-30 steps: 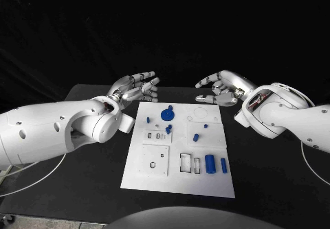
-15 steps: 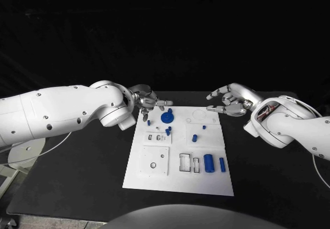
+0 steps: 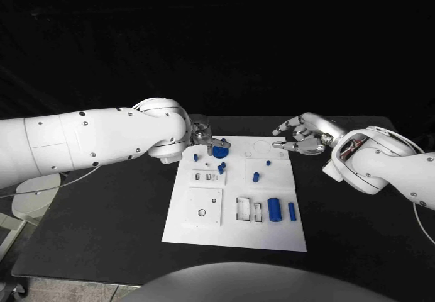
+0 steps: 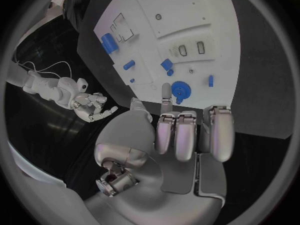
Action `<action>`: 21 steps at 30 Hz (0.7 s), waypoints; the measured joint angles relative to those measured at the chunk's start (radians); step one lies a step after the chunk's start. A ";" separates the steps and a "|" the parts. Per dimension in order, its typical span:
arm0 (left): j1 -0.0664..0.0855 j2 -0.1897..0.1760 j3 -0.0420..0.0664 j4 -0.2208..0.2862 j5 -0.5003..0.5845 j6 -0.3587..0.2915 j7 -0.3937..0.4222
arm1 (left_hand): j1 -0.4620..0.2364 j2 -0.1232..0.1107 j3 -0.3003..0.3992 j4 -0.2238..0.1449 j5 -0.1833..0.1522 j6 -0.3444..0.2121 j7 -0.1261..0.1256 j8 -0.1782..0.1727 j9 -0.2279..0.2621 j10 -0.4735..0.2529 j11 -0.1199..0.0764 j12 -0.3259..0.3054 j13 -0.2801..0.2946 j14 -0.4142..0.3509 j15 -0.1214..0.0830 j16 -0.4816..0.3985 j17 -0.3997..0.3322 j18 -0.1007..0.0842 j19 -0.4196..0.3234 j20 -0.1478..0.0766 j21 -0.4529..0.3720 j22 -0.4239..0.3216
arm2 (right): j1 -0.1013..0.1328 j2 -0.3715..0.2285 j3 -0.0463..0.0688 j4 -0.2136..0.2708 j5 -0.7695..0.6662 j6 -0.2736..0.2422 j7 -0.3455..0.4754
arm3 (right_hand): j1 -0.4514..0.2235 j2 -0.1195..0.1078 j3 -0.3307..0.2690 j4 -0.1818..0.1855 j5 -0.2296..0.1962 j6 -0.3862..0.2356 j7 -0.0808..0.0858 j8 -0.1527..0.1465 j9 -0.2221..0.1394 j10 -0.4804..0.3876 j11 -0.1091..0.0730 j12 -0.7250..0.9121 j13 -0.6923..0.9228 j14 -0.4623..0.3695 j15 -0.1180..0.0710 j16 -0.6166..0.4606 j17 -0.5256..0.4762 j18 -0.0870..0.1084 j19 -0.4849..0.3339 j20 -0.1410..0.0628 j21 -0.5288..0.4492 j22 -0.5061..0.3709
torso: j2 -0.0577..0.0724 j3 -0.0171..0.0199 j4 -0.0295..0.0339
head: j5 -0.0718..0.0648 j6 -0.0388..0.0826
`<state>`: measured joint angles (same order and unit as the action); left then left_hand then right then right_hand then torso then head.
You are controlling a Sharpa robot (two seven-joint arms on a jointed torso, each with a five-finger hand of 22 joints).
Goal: Assemble the parts on the task board
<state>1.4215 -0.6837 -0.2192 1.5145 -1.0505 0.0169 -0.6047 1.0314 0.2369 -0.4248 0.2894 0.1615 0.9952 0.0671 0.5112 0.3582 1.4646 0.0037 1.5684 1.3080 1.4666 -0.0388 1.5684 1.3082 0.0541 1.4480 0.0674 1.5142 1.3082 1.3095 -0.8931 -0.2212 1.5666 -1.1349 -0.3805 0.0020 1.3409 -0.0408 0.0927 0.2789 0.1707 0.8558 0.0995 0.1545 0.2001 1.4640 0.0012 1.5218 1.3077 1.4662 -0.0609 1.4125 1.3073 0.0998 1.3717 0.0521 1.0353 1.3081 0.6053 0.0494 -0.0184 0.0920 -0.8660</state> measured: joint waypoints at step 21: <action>-0.069 0.146 0.007 -0.155 -0.045 0.110 -0.060 | 0.075 -0.001 0.048 -0.022 0.062 -0.077 -0.012 0.068 0.222 0.001 -0.007 0.000 0.002 -0.001 -0.013 0.000 0.000 0.000 0.001 -0.009 0.000 0.000 | -0.034 0.014 -0.001 -0.004 0.045 0.039 0.011 | 0.005 0.005 0.001 -0.007 0.023 0.007 0.007 0.000 -0.005 0.000 0.000 -0.004 0.000 0.000 0.000 0.000 0.001 0.000 0.000 0.000 -0.009 0.000 | -0.004 0.0022 -0.0012 | 0.011 -0.007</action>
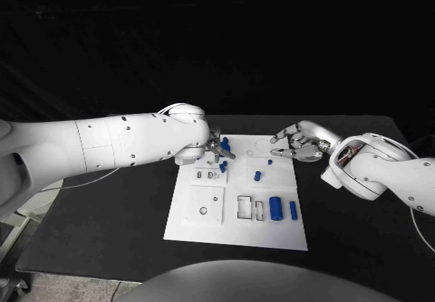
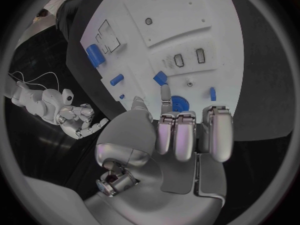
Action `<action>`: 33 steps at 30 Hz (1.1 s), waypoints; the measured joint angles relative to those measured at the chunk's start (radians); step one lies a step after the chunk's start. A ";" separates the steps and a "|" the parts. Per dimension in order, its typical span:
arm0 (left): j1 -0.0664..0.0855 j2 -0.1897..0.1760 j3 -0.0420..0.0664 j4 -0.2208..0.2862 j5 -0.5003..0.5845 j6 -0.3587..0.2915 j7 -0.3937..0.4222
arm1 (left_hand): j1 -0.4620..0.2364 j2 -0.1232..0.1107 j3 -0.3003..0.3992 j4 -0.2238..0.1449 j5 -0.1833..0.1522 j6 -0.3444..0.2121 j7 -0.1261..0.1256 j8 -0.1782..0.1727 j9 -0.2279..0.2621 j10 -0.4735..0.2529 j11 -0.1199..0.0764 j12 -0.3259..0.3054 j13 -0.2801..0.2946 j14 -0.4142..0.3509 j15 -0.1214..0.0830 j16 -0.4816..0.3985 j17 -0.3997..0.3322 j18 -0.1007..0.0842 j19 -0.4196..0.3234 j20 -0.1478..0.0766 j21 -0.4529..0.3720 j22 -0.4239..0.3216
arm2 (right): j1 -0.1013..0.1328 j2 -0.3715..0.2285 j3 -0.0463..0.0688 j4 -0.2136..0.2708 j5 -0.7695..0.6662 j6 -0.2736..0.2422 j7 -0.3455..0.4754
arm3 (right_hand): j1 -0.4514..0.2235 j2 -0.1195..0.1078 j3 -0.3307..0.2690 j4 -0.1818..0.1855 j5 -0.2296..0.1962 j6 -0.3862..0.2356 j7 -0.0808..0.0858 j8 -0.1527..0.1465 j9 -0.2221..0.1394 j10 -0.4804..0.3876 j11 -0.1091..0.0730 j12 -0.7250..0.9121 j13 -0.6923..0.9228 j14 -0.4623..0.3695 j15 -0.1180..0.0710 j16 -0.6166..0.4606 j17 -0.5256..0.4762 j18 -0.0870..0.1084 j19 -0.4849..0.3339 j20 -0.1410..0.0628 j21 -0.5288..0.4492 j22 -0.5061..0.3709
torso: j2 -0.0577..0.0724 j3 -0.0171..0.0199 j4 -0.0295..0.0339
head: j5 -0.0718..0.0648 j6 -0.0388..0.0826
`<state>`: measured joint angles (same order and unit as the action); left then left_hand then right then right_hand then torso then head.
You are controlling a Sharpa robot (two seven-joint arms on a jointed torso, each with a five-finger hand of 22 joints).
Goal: Assemble the parts on the task board
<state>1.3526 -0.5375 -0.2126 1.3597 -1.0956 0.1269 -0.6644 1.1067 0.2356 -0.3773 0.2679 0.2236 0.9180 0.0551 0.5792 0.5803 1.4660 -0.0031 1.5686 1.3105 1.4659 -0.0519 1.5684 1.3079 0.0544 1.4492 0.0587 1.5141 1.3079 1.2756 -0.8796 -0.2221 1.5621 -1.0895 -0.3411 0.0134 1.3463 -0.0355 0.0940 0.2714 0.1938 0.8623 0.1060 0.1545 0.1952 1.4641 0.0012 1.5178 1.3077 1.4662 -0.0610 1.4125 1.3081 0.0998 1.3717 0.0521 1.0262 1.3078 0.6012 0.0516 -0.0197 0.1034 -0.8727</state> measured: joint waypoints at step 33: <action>-0.047 0.023 0.001 -0.032 0.003 0.016 -0.009 | 0.020 -0.016 0.052 0.011 0.015 -0.059 -0.030 0.160 0.352 0.000 -0.032 0.000 0.000 0.000 -0.025 0.000 0.000 0.000 -0.009 -0.027 -0.019 0.000 | -0.008 -0.002 0.000 -0.008 0.009 0.003 0.008 | 0.004 0.004 0.000 0.000 0.000 0.000 0.000 0.000 0.000 0.003 0.003 0.000 0.000 0.000 0.000 -0.004 0.000 0.000 0.000 0.000 -0.006 0.000 | -0.004 0.0018 0.0019 | -0.005 0.000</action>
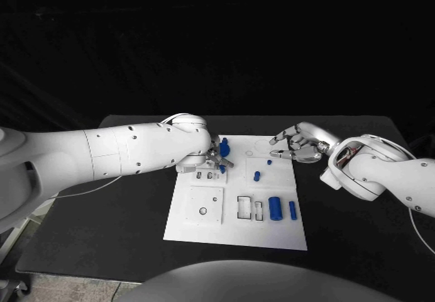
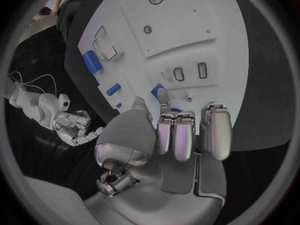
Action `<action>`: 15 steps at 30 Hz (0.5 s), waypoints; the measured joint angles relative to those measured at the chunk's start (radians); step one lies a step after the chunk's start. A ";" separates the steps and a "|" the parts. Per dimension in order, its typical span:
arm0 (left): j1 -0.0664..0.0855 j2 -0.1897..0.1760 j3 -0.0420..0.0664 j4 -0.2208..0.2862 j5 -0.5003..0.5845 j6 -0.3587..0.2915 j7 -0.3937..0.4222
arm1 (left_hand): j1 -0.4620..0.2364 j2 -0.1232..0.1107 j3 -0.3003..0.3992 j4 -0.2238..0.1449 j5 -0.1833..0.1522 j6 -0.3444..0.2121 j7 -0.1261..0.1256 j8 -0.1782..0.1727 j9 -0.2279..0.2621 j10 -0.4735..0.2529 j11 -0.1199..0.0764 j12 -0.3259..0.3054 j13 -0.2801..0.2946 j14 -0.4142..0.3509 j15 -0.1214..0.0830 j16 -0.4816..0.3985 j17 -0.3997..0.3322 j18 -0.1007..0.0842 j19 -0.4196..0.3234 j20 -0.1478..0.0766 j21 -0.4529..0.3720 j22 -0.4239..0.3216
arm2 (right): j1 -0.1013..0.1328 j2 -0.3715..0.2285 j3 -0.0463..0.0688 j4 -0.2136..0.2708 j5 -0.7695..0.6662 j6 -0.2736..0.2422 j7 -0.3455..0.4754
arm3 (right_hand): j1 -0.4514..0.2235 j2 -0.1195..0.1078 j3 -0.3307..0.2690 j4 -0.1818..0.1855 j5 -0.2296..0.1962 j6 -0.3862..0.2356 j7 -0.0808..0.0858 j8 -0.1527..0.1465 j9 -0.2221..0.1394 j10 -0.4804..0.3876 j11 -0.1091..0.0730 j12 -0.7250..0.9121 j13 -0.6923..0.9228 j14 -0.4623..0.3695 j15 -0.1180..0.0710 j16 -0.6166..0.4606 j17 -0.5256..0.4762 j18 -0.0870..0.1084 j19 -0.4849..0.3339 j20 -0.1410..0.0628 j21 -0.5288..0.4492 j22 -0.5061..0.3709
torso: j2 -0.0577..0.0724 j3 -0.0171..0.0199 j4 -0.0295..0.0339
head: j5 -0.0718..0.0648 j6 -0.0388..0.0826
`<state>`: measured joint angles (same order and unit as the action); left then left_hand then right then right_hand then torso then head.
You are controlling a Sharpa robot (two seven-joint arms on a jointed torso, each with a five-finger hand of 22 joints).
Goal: Assemble the parts on the task board
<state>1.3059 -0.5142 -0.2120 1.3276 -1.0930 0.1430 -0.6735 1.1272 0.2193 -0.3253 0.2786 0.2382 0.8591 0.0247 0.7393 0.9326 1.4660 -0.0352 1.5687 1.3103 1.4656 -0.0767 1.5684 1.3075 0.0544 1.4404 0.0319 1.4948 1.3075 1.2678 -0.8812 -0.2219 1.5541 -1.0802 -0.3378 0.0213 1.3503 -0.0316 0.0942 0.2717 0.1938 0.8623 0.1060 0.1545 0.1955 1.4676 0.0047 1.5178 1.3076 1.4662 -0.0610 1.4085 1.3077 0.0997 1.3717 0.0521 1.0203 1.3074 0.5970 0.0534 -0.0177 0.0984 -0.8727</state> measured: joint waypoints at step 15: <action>-0.015 -0.005 0.000 -0.007 -0.001 0.005 -0.001 | 0.011 -0.002 0.011 -0.011 0.006 0.000 0.000 -0.008 0.012 0.000 0.000 0.000 0.000 0.000 0.000 0.000 0.000 0.000 -0.004 0.004 -0.004 0.000 | -0.001 -0.004 0.000 0.000 0.004 0.003 0.000 | 0.000 0.000 0.003 -0.003 0.000 0.000 0.000 0.000 -0.001 0.000 0.000 0.000 0.000 0.000 0.000 0.000 0.000 0.000 0.000 0.000 0.000 0.001 | 0.000 0.0001 0.0009 | 0.001 0.000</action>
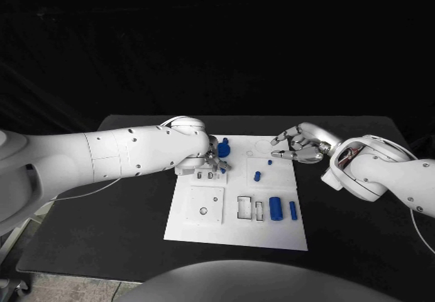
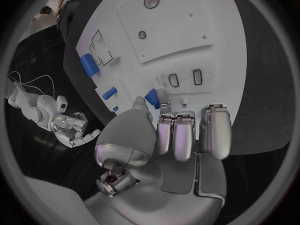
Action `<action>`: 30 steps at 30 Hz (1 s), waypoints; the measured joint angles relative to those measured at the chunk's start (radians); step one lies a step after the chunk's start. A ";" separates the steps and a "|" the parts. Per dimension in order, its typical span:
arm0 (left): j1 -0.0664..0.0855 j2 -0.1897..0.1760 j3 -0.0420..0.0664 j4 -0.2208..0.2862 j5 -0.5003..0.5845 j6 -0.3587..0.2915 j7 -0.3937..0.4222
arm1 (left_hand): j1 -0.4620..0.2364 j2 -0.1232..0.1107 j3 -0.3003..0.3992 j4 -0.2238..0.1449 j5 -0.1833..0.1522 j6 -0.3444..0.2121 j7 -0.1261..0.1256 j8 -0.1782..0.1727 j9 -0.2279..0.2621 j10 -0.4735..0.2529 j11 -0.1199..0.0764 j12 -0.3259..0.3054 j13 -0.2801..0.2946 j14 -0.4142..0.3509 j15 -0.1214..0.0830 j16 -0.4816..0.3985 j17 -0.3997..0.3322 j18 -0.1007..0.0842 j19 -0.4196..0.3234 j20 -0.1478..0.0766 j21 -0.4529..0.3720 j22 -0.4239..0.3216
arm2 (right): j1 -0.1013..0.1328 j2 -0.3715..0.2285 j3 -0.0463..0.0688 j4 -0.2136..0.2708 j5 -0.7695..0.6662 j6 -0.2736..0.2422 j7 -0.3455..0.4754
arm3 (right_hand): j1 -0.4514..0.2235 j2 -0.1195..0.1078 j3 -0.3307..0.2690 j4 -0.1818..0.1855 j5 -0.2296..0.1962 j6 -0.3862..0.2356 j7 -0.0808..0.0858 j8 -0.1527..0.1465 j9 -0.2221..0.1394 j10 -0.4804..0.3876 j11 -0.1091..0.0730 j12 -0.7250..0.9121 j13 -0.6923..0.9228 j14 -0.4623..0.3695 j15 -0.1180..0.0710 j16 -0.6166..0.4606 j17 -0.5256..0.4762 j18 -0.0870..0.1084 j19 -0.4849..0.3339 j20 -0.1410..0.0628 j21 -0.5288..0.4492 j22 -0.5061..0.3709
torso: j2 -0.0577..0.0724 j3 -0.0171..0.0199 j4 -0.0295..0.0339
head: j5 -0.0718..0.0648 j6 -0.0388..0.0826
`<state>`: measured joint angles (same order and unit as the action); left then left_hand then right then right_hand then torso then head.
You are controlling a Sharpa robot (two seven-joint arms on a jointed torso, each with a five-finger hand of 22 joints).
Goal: Assemble the parts on the task board
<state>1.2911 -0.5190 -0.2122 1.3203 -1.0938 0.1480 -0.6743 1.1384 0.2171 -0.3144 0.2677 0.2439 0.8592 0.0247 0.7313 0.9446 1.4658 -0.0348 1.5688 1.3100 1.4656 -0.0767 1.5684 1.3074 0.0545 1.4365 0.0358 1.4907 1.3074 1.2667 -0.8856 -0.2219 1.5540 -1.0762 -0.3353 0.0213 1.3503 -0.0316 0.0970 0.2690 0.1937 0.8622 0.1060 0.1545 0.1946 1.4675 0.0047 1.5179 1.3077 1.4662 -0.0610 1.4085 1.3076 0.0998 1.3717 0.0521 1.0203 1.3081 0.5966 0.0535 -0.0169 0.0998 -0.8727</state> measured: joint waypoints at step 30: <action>-0.007 0.005 0.000 -0.011 0.018 -0.002 0.007 | 0.094 -0.039 0.092 -0.016 0.261 -0.003 0.004 -0.147 0.021 -0.007 0.007 0.005 0.000 -0.002 0.002 0.000 0.000 0.000 -0.027 0.006 -0.024 0.001 | -0.002 0.003 0.000 -0.002 0.007 0.022 -0.006 | 0.007 0.007 0.003 -0.003 0.000 0.006 0.002 0.000 -0.003 -0.003 0.003 -0.013 0.000 -0.001 0.007 -0.019 0.000 0.000 -0.007 0.007 -0.032 0.000 | -0.001 0.0011 0.0000 | -0.002 0.000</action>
<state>1.2844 -0.5136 -0.2118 1.3096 -1.0758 0.1461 -0.6669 1.2325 0.1783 -0.2228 0.2514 0.5044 0.8559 0.0287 0.5845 0.9657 1.4593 -0.0279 1.5737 1.3099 1.4638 -0.0745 1.5684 1.3073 0.0546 1.4092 0.0416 1.4663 1.3080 1.2648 -0.8822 -0.2219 1.5519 -1.0691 -0.3137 0.0154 1.3572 -0.0247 0.0999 0.2663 0.1937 0.8680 0.1076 0.1545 0.1917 1.4650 0.0072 1.5048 1.3077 1.4654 -0.0544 1.3893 1.3074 0.0997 1.3645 0.0592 0.9883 1.3078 0.5960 0.0546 -0.0169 0.0979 -0.8727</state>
